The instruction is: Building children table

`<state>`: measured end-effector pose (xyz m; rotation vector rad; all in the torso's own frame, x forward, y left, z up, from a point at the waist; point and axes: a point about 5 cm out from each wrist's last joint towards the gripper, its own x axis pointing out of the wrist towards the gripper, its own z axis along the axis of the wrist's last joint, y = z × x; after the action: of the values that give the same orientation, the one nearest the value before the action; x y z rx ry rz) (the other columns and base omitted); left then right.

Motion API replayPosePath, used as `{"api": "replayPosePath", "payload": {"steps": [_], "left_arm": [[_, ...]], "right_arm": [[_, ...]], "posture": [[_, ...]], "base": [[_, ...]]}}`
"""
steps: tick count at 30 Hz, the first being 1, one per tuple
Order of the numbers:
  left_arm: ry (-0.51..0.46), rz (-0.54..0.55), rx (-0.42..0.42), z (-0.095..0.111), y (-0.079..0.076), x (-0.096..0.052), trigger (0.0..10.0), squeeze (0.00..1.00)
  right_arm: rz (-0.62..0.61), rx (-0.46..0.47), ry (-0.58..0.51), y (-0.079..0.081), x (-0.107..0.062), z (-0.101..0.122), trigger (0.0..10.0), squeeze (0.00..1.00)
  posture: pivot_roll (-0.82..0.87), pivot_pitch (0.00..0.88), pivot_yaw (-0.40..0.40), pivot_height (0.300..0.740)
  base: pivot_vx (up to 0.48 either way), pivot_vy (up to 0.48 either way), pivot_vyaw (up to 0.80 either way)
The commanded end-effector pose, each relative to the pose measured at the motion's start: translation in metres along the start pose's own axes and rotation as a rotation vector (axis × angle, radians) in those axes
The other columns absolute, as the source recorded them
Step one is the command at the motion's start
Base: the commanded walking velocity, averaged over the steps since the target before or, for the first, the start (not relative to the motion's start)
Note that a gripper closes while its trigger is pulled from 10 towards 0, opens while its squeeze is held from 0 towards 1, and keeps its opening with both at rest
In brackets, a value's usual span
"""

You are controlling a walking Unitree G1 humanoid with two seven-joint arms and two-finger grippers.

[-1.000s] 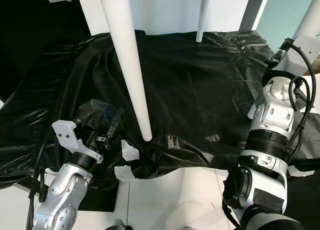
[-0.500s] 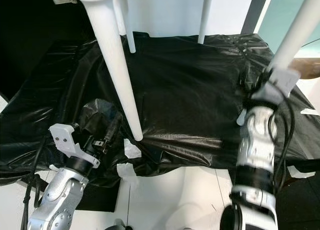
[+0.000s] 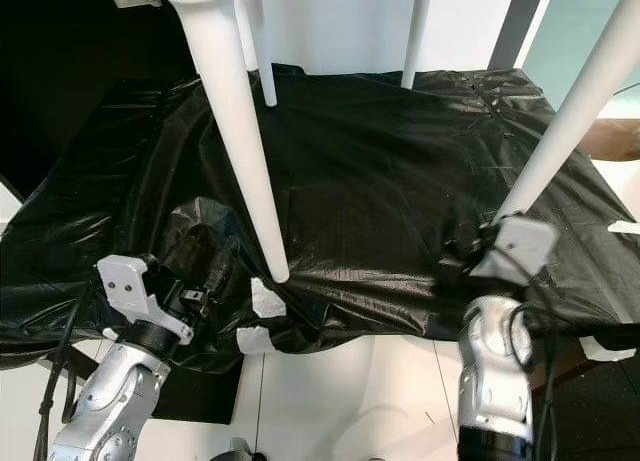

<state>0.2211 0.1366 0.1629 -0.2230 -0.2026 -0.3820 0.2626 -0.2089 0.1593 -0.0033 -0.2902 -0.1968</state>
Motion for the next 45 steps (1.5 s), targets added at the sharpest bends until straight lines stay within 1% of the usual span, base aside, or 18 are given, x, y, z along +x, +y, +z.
{"api": "replayPosePath", "payload": {"steps": [1,2,3,5,9,11,14,17,18,19,23,24,29,33,34,42,44,45], "left_arm": [[0.017,-0.031,0.024,-0.001,0.0,-0.004,10.0,0.0],[0.017,-0.031,0.024,-0.001,0.0,-0.004,10.0,0.0],[0.024,-0.02,0.044,-0.002,0.002,-0.006,10.0,0.0],[0.022,0.024,0.077,-0.004,0.006,-0.009,10.0,0.0],[0.019,0.088,0.101,-0.007,0.012,-0.01,10.0,0.0],[0.026,0.148,0.118,-0.012,0.018,-0.014,10.0,0.0],[0.038,0.149,0.121,-0.016,0.016,-0.018,10.0,0.0],[0.074,0.021,0.117,-0.02,0.0,-0.025,10.0,0.0],[0.074,0.021,0.117,-0.02,0.0,-0.025,10.0,0.0],[0.11,-0.112,0.138,-0.022,-0.011,-0.032,10.0,0.0],[0.228,-0.341,0.141,-0.028,-0.022,-0.049,10.0,0.0],[0.285,-0.419,0.132,-0.032,-0.024,-0.057,10.0,0.0],[0.416,-0.557,0.132,-0.039,-0.032,-0.075,10.0,0.0],[0.61,-0.589,0.146,-0.06,-0.023,-0.097,10.0,0.0],[0.668,-0.589,0.187,-0.071,-0.019,-0.103,10.0,0.0],[0.828,-0.416,0.198,-0.125,0.002,-0.106,10.0,0.0],[0.867,-0.341,0.208,-0.147,0.01,-0.103,10.0,0.0],[0.872,-0.319,0.21,-0.151,0.011,-0.102,10.0,0.0]], "right_arm": [[0.122,0.023,0.026,0.012,-0.006,-0.005,10.0,0.0],[0.122,0.023,0.026,0.012,-0.006,-0.005,10.0,0.0],[0.218,0.028,0.043,0.02,-0.009,-0.009,10.0,0.0],[0.283,0.032,0.065,0.028,-0.009,-0.017,10.0,0.0],[0.322,0.037,0.081,0.036,-0.01,-0.023,10.0,0.0],[0.417,0.043,0.105,0.048,-0.015,-0.035,10.0,0.0],[0.538,0.048,0.101,0.055,-0.022,-0.036,10.0,0.0],[0.716,0.071,0.114,0.061,-0.033,-0.034,10.0,0.0],[0.716,0.071,0.114,0.061,-0.033,-0.034,10.0,0.0],[0.861,0.087,0.13,0.064,-0.04,-0.031,10.0,0.0],[1.099,0.143,0.214,0.065,-0.045,-0.03,10.0,0.0],[1.22,0.131,0.24,0.065,-0.047,-0.029,10.0,0.0],[1.513,0.107,0.359,0.058,-0.055,-0.032,10.0,0.0],[1.762,0.006,0.583,0.042,-0.066,-0.049,10.0,0.0],[1.8,-0.079,0.653,0.036,-0.069,-0.061,10.0,0.0],[1.732,-0.323,0.834,0.039,-0.066,-0.12,10.0,0.0],[1.714,-0.47,0.873,0.042,-0.068,-0.138,10.0,0.0],[1.708,-0.497,0.872,0.044,-0.069,-0.141,10.0,0.0]], "posture": [[0.12,0.067,0.004,0.74],[0.12,0.067,0.004,0.74],[0.14,0.067,-0.002,0.74],[0.15,0.066,-0.009,0.74],[0.16,0.066,-0.016,0.74],[0.18,0.073,-0.023,0.74],[0.19,0.078,-0.025,0.74],[0.19,0.085,-0.028,0.74],[0.19,0.085,-0.028,0.74],[0.18,0.092,-0.028,0.74],[0.18,0.096,-0.029,0.74],[0.18,0.093,-0.029,0.74],[0.2,0.079,-0.041,0.74],[0.2,0.069,-0.048,0.74],[0.2,0.066,-0.047,0.74],[0.21,0.053,-0.05,0.74],[0.22,0.063,-0.057,0.74],[0.23,0.063,-0.059,0.74]], "base": [[0.0,0.0,0.0],[0.0,0.0,0.0],[0.0,0.0,0.0],[0.0,0.0,0.0],[0.0,0.0,0.0],[0.0,0.0,0.0],[0.0,0.0,0.0],[0.0,0.0,0.0],[0.0,0.0,0.0],[0.0,0.0,0.0],[0.0,0.0,0.0],[0.0,0.0,0.0],[0.0,0.0,0.0],[0.0,0.0,0.0],[0.0,0.0,0.0],[0.0,0.0,0.0],[0.0,0.0,0.0],[0.0,0.0,0.0]]}}
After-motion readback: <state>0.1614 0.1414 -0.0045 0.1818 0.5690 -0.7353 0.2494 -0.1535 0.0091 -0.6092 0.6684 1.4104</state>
